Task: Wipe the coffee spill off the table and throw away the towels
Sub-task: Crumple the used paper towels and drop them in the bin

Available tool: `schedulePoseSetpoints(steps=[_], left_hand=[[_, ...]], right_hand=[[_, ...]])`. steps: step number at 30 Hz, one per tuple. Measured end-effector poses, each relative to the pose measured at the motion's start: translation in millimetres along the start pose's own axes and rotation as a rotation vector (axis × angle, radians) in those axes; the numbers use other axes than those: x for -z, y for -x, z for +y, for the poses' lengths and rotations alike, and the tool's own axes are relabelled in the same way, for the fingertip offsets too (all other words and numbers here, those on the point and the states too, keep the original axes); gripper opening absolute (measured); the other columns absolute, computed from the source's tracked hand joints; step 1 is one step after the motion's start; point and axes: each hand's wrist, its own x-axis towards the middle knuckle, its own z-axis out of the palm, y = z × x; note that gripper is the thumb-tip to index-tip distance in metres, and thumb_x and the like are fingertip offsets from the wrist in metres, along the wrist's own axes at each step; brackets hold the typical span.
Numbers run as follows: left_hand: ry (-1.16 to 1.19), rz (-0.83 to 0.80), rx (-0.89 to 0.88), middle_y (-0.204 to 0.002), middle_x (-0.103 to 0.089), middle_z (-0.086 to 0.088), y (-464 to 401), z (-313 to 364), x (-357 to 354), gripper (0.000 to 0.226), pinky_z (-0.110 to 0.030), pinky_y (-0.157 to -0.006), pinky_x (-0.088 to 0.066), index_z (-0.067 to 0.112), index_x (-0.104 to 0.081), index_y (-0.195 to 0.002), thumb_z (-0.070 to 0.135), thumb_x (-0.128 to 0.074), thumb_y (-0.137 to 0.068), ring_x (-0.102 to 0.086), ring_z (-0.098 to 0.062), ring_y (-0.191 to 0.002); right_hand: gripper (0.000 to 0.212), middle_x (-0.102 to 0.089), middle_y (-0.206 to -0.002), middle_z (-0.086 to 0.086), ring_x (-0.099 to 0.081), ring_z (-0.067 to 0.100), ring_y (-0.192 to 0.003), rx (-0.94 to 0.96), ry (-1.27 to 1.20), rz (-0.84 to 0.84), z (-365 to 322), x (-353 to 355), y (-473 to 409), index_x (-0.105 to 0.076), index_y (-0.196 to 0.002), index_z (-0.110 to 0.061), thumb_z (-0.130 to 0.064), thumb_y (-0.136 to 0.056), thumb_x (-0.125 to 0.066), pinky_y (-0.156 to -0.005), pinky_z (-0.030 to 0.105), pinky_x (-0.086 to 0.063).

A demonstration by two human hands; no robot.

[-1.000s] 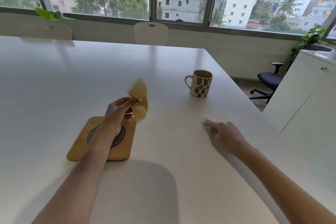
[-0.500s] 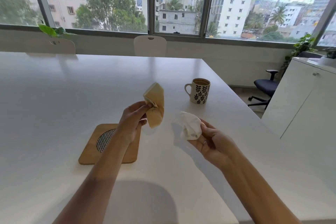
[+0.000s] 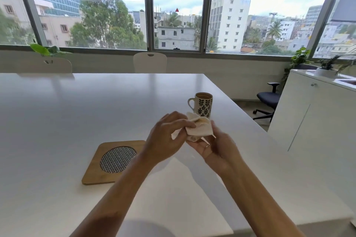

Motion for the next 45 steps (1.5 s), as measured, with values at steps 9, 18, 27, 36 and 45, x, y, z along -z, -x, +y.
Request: schedulePoseSetpoints(steps=[9,18,27,36,45], left_hand=[[-0.14,-0.104,0.041,-0.102,-0.066,0.027,2,14,6,0.026,-0.045,-0.085,-0.035,0.038,-0.072,-0.097,0.053,-0.06,-0.08,-0.049,-0.004,-0.109],[-0.063,-0.185,0.178,-0.105,-0.068,0.019,11,37,-7,0.039,-0.03,-0.082,-0.021,0.035,-0.039,-0.101,0.043,-0.07,-0.078,-0.047,-0.003,-0.115],[0.163,0.024,0.356,-0.109,-0.063,0.027,22,29,-3,0.047,-0.044,-0.094,-0.04,0.046,-0.046,-0.119,0.054,-0.064,-0.076,-0.054,-0.005,-0.11],[-0.046,-0.165,0.226,-0.098,-0.052,0.039,23,58,-37,0.045,-0.022,-0.082,-0.023,0.041,-0.066,-0.109,0.058,-0.065,-0.067,-0.04,0.001,-0.106],[0.035,-0.15,0.331,-0.086,-0.06,0.027,10,94,-87,0.023,-0.033,-0.082,-0.026,0.038,-0.067,-0.088,0.056,-0.058,-0.077,-0.043,-0.003,-0.1]], right_hand=[[0.069,-0.06,-0.118,0.023,-0.065,0.032,-0.097,0.025,0.291,-0.314,-21,36,9,-0.055,-0.119,-0.003,-0.016,-0.059,-0.087,-0.082,0.039,-0.057],[0.069,-0.068,-0.113,-0.004,-0.067,0.018,-0.1,0.352,1.043,-0.198,-17,41,27,-0.056,-0.124,-0.027,0.001,-0.065,-0.079,-0.077,0.029,-0.056],[0.033,-0.067,-0.094,-0.008,-0.067,0.013,-0.082,0.65,1.133,0.013,-17,55,36,-0.072,-0.091,-0.017,-0.003,-0.062,-0.082,-0.071,0.023,-0.054],[0.033,-0.068,-0.077,-0.01,-0.063,0.011,-0.071,0.783,1.319,0.113,-31,65,55,-0.062,-0.082,-0.032,-0.02,-0.062,-0.085,-0.063,0.025,-0.052],[0.023,-0.072,-0.082,0.0,-0.067,0.019,-0.062,0.699,1.026,0.232,-67,97,75,-0.066,-0.082,-0.015,-0.017,-0.066,-0.082,-0.057,0.027,-0.055]])
